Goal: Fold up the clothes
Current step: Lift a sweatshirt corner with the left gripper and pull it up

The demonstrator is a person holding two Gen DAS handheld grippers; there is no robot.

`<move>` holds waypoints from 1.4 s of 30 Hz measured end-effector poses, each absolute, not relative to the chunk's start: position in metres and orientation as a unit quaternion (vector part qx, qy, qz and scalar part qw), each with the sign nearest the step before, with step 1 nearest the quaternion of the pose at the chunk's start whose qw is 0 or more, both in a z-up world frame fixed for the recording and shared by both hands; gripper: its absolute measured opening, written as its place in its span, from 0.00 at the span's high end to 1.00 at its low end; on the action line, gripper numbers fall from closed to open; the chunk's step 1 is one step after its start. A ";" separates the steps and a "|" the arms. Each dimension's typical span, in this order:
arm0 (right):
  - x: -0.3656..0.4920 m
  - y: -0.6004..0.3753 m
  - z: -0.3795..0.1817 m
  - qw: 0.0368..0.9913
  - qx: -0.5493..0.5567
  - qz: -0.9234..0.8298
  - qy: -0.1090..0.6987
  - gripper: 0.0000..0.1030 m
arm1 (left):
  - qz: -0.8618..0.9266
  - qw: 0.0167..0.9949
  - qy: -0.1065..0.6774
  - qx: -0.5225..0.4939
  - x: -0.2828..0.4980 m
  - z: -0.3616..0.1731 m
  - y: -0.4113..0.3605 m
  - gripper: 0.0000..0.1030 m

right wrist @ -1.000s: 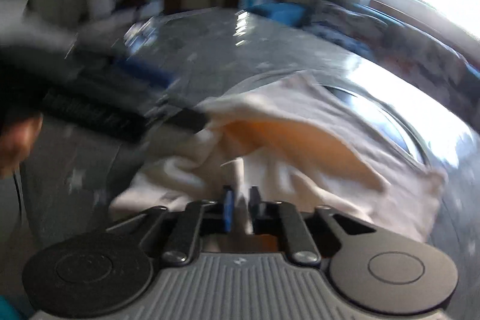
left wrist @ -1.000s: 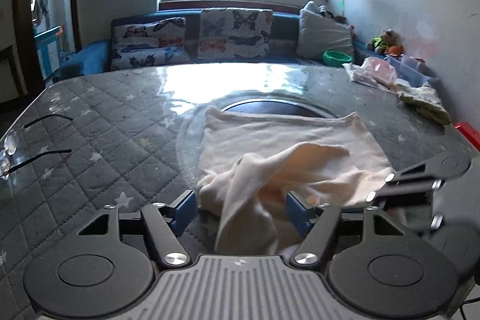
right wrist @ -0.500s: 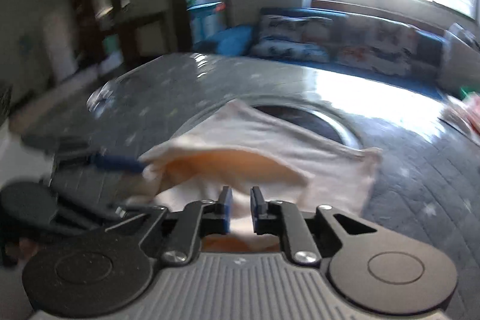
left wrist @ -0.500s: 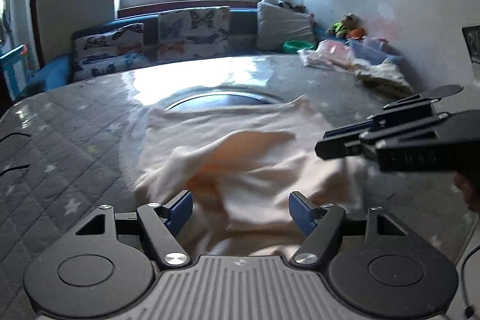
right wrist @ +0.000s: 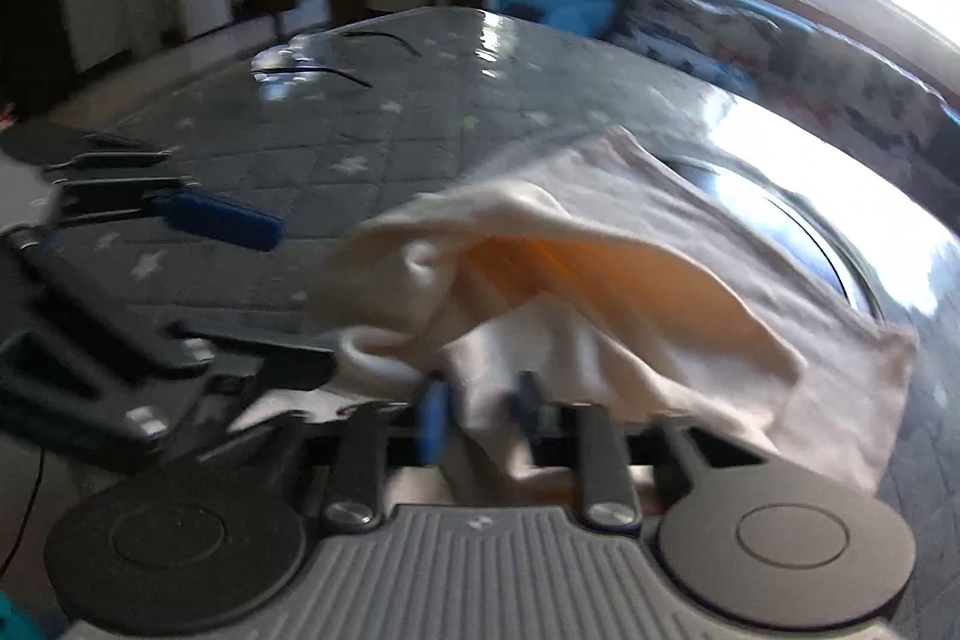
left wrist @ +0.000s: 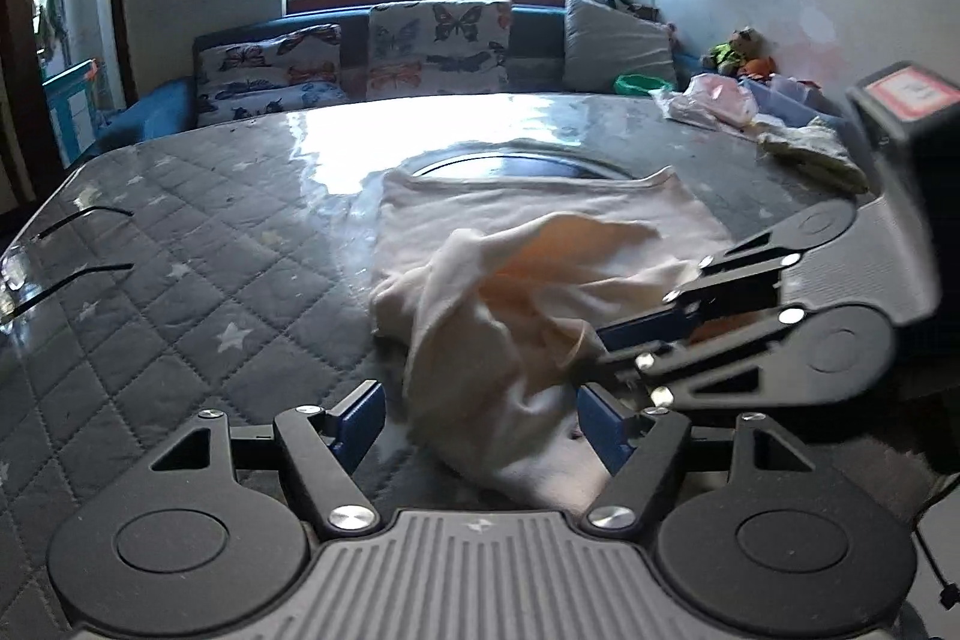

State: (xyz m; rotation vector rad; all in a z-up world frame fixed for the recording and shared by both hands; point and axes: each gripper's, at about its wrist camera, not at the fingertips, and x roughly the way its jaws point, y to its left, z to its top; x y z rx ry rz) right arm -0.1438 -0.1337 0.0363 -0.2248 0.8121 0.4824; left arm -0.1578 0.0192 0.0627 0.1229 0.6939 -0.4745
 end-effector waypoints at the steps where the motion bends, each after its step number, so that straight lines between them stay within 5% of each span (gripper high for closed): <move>1: -0.144 -0.137 0.037 0.887 -0.097 0.228 0.390 0.88 | -0.237 0.911 0.333 0.061 -0.159 0.064 0.016 0.28; 10: -0.146 -0.221 0.094 0.922 0.083 0.182 0.333 0.94 | -0.300 0.897 0.314 0.079 -0.160 0.072 -0.036 0.26; 19: -0.159 -0.260 0.112 0.932 0.129 0.155 0.301 0.94 | -0.328 0.883 0.326 0.080 -0.141 0.061 -0.099 0.29; 24: -0.175 -0.279 0.120 0.939 0.140 0.138 0.281 0.94 | -0.359 0.873 0.322 0.073 -0.138 0.059 -0.116 0.73; 27: -0.185 -0.291 0.126 0.947 0.141 0.119 0.264 0.95 | -0.371 0.872 0.309 0.080 -0.145 0.062 -0.126 0.86; 42: -0.266 -0.365 0.140 0.968 0.154 -0.007 0.198 0.95 | -0.497 0.813 0.293 0.071 -0.183 0.080 -0.198 0.94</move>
